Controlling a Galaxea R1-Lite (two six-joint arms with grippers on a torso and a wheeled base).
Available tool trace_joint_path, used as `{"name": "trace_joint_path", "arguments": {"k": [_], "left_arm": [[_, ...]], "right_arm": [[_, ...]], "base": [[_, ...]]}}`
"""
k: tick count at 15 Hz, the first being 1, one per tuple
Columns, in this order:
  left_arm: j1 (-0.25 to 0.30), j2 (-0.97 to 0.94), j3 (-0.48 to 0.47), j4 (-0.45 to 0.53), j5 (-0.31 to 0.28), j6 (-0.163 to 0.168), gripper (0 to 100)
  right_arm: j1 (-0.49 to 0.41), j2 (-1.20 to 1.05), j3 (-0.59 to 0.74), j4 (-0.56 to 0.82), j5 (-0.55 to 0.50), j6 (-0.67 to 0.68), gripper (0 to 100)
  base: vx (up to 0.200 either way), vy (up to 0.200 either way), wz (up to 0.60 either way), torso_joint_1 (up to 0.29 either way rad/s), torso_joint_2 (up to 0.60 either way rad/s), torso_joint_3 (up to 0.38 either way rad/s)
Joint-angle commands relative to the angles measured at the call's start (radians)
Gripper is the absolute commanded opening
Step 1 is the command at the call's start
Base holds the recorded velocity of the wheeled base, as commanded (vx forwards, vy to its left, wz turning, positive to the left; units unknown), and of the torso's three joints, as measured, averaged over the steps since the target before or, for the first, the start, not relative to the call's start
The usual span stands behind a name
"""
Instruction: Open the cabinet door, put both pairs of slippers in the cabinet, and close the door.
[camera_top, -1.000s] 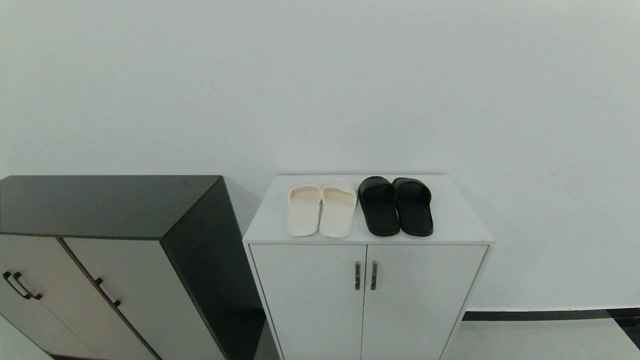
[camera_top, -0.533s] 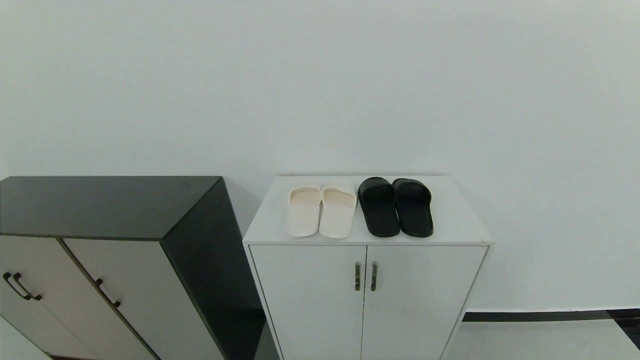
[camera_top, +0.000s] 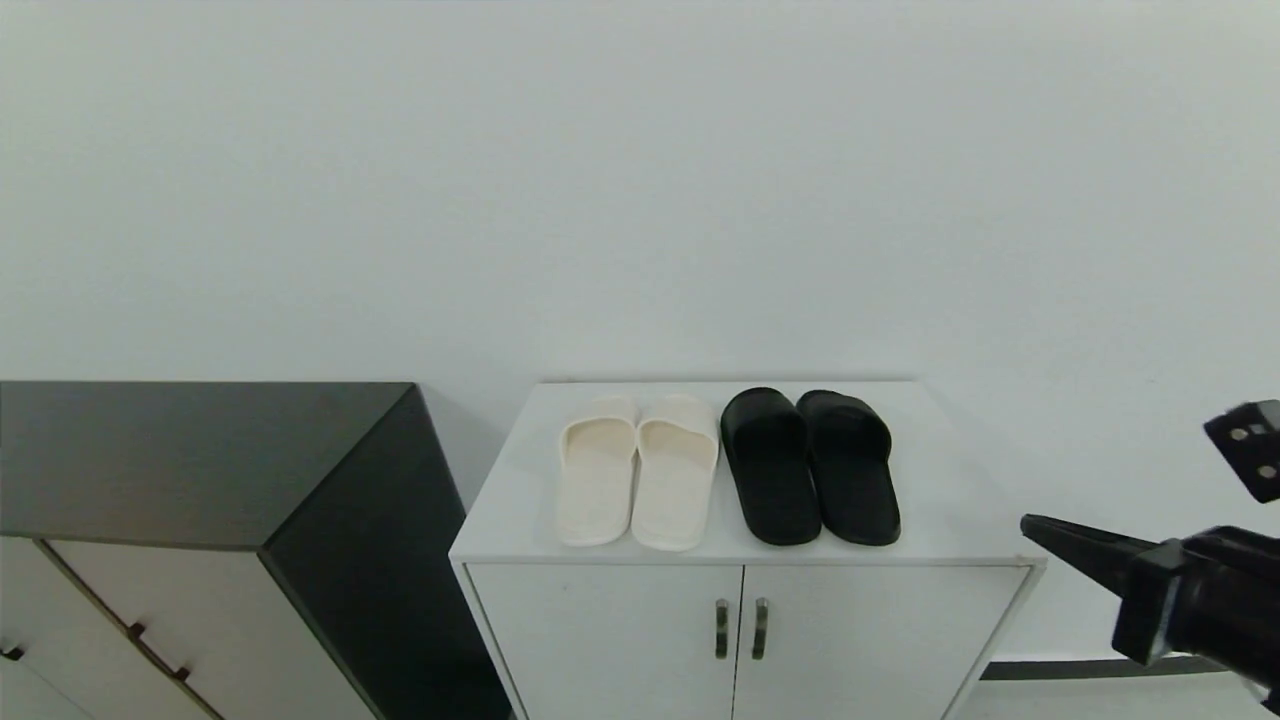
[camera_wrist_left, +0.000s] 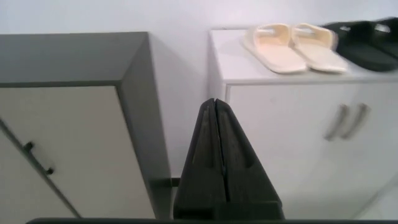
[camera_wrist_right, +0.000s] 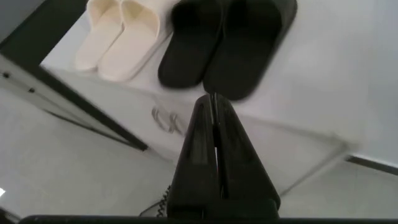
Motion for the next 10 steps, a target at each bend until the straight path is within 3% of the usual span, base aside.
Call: {"name": "trace_joint_path", "arguments": {"k": [1,4,5,10], "left_arm": [[-0.001,0.0,0.0,0.0,0.0,0.0,0],[-0.001,0.0,0.0,0.0,0.0,-0.002,0],[-0.001,0.0,0.0,0.0,0.0,0.0,0],[-0.001,0.0,0.0,0.0,0.0,-0.003,0]], "right_arm": [[0.134,0.159,-0.095,0.0,-0.099,0.024,0],[0.194,0.36,-0.218,-0.034,-0.257,0.025,0],[0.197,0.414,-0.246,-0.063,-0.274,0.024,100],[0.194,0.65,-0.381,-0.181,-0.395,0.022,100]], "base": [[0.0,0.0,0.0,0.0,0.0,0.0],[0.0,0.0,0.0,0.0,0.0,0.0],[0.0,0.0,0.0,0.0,0.0,0.0],[0.0,0.0,0.0,0.0,0.0,0.0]]}}
